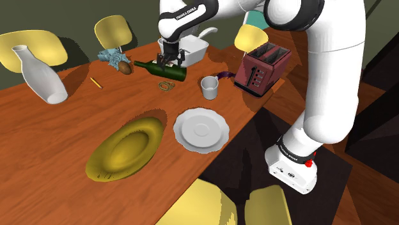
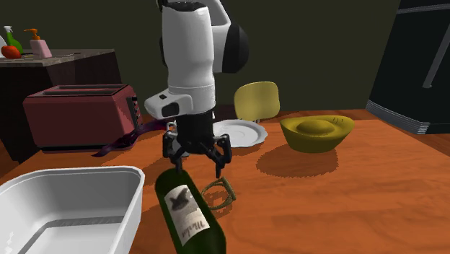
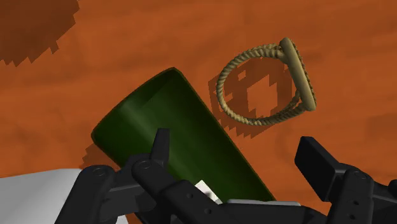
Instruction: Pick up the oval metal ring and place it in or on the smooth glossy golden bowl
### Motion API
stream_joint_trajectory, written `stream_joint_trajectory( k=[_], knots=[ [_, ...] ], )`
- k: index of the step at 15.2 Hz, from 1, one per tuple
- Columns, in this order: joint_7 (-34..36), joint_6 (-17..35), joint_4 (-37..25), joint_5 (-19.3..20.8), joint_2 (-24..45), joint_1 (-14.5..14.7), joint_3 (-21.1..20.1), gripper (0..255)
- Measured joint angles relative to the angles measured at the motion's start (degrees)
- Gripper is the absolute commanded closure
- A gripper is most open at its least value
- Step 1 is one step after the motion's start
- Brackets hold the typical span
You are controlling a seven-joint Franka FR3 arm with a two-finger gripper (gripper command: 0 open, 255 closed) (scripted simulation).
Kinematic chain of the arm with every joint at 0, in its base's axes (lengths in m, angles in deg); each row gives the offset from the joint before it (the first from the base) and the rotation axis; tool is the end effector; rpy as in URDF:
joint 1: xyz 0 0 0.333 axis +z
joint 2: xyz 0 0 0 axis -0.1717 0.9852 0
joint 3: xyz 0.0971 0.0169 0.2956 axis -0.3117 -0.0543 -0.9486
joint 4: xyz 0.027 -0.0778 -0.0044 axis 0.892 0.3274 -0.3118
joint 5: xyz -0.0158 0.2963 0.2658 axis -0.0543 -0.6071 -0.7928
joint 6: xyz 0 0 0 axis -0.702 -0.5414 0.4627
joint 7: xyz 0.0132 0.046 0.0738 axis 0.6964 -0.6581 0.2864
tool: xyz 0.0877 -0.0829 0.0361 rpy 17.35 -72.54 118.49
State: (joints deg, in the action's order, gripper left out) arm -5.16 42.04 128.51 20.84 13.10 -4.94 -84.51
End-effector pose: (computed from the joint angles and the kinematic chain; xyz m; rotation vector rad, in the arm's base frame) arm 0.6865 0.1033 0.2862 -3.1219 0.2338 -0.0248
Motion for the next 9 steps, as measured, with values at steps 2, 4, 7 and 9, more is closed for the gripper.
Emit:
stream_joint_trajectory(
  k=[2,4,7,9],
  knots=[
    [-0.6,1.2,0.1,-0.1,0.0,-0.5,0.2,0],
    [-0.3,3.5,1.2,-0.1,-0.5,-0.2,0.1,0],
    [-0.2,2.8,-0.8,0.0,0.8,0.1,0.2,0],
    [0.4,2.8,0.3,-0.1,0.1,0.7,-0.1,255]
  ],
)
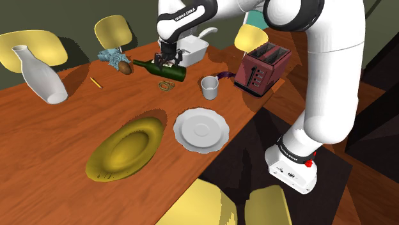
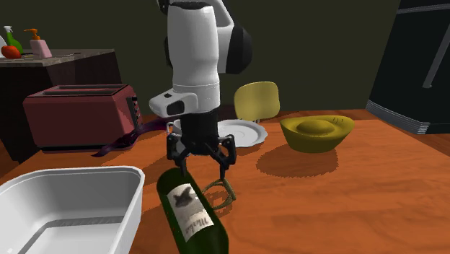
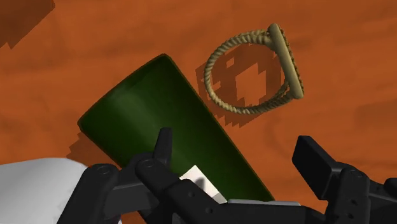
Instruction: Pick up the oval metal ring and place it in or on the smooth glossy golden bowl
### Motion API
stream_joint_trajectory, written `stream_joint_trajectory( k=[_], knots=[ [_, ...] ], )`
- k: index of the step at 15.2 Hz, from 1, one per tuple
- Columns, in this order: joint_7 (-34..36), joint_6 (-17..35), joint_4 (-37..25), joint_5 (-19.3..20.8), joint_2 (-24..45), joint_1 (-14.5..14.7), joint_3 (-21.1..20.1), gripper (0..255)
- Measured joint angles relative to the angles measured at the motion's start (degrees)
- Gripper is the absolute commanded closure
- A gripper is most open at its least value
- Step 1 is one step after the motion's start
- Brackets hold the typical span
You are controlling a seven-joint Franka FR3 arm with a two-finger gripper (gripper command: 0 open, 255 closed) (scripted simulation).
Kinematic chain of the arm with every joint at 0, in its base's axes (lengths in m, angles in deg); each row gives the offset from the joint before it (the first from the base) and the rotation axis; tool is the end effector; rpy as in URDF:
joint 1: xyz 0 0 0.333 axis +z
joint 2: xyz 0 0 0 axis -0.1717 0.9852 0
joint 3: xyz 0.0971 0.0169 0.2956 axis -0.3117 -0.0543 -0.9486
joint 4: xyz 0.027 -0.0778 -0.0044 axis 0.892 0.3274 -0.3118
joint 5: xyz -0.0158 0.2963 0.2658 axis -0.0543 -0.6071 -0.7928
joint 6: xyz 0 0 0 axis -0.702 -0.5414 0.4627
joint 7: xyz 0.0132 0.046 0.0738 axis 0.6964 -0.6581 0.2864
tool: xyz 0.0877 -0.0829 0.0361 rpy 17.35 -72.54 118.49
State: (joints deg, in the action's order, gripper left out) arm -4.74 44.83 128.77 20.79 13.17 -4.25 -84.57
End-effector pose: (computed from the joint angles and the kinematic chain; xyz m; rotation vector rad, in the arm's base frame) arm 0.6897 0.1132 0.2878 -3.1089 0.2249 -0.0888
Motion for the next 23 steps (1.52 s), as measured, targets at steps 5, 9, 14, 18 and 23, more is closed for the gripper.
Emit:
stream_joint_trajectory(
  k=[5,9,14,18,23],
  knots=[
    [2.0,0.1,6.8,-0.3,-2.5,1.5,-0.8,255],
    [2.2,0.1,7.4,0.0,-1.6,1.5,-0.6,0],
    [2.0,-11.2,-8.6,0.4,7.3,3.4,-1.3,0],
    [1.9,-18.1,-18.7,0.7,13.3,4.7,-1.6,0],
    [2.0,-15.7,-17.4,0.8,14.6,4.8,-1.6,0]
  ],
)
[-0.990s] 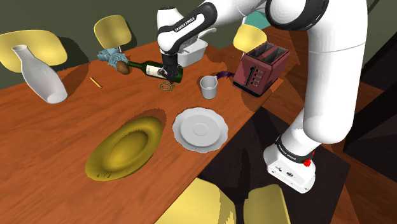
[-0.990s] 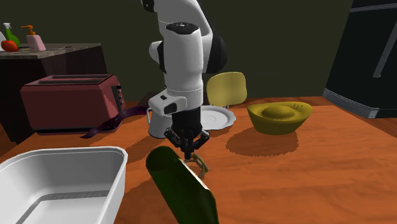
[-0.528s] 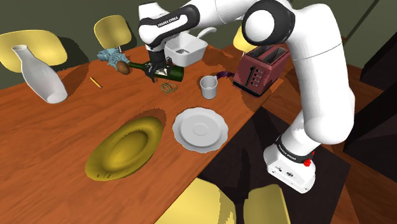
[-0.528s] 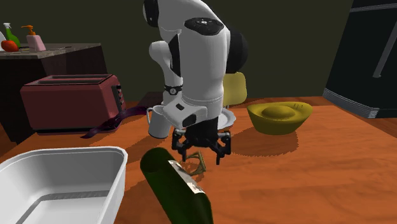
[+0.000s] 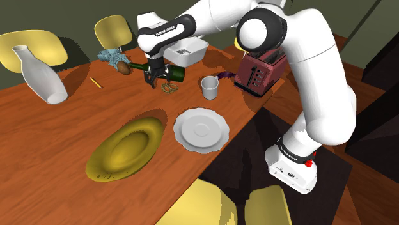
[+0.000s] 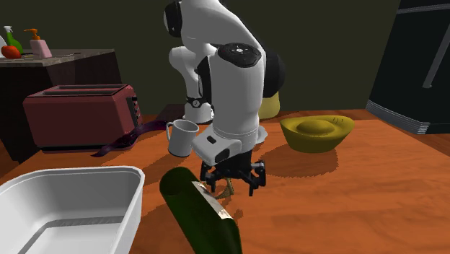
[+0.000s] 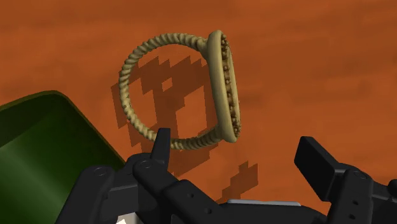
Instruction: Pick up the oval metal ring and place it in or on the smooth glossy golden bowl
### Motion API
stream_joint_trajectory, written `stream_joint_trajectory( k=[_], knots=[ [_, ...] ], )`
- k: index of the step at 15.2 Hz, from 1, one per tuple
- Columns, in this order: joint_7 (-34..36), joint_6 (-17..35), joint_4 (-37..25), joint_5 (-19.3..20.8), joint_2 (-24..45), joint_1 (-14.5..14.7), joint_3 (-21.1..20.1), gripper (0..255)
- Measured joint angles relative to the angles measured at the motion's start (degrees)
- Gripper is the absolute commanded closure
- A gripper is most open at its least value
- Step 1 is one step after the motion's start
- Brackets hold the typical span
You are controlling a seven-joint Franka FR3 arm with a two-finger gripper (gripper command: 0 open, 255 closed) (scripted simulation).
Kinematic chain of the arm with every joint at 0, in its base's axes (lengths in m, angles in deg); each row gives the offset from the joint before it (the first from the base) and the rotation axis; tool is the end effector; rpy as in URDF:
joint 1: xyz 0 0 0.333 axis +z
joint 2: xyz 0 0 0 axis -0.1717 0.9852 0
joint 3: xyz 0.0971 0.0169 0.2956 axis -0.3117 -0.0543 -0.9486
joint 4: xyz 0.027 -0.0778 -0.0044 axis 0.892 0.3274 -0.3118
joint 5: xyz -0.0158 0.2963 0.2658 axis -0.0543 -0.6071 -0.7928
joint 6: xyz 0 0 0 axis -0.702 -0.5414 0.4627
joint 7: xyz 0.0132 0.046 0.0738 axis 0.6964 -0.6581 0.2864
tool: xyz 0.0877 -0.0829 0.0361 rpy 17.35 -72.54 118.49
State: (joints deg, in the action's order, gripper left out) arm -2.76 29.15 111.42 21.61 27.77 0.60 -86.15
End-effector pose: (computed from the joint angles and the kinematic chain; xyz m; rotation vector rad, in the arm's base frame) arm 0.7006 0.1861 0.2225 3.1055 -0.1224 -0.2545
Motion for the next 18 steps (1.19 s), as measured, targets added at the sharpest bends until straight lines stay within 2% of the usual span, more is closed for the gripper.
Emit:
stream_joint_trajectory(
  k=[7,8,18],
  knots=[
    [0.0,0.5,0.2,0.0,0.2,0.0,0.0,0],
    [0.0,0.5,0.3,0.0,0.1,0.0,0.0,255],
    [0.0,0.7,0.1,0.0,0.0,0.1,-0.1,255]
  ],
)
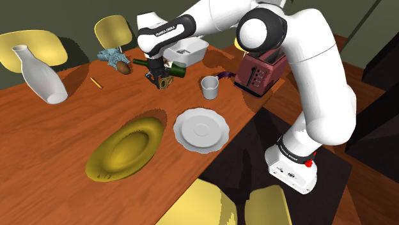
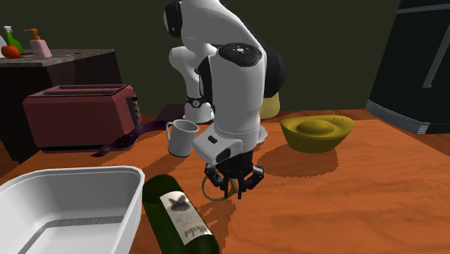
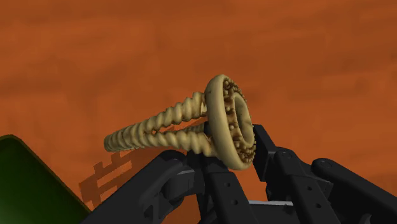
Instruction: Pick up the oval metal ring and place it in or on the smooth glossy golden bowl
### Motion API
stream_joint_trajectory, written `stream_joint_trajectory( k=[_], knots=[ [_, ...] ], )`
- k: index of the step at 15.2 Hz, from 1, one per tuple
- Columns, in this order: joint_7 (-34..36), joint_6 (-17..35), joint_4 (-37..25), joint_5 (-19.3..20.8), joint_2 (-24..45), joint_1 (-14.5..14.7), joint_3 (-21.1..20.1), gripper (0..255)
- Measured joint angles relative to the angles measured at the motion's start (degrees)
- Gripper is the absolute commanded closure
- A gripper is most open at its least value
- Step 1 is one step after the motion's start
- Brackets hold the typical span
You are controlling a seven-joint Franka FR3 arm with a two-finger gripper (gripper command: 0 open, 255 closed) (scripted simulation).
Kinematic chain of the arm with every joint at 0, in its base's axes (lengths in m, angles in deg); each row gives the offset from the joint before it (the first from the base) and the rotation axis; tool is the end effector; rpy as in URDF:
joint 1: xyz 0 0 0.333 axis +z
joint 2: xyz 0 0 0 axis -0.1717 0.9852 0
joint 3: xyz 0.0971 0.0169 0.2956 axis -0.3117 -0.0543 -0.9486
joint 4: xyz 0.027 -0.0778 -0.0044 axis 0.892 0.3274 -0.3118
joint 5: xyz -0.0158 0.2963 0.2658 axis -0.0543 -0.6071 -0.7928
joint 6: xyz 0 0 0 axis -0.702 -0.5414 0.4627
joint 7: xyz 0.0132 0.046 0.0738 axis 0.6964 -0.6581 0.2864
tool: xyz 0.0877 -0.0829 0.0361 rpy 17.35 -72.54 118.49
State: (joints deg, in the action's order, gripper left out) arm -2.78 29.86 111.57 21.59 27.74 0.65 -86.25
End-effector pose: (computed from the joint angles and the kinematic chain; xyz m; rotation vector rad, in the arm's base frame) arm 0.7012 0.1881 0.2226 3.1114 -0.1190 -0.2403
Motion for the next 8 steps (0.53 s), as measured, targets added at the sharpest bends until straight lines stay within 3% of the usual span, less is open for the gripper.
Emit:
stream_joint_trajectory(
  k=[8],
  knots=[
    [0.1,-4.0,-1.4,-0.1,-2.0,0.0,0.0,255]
  ],
)
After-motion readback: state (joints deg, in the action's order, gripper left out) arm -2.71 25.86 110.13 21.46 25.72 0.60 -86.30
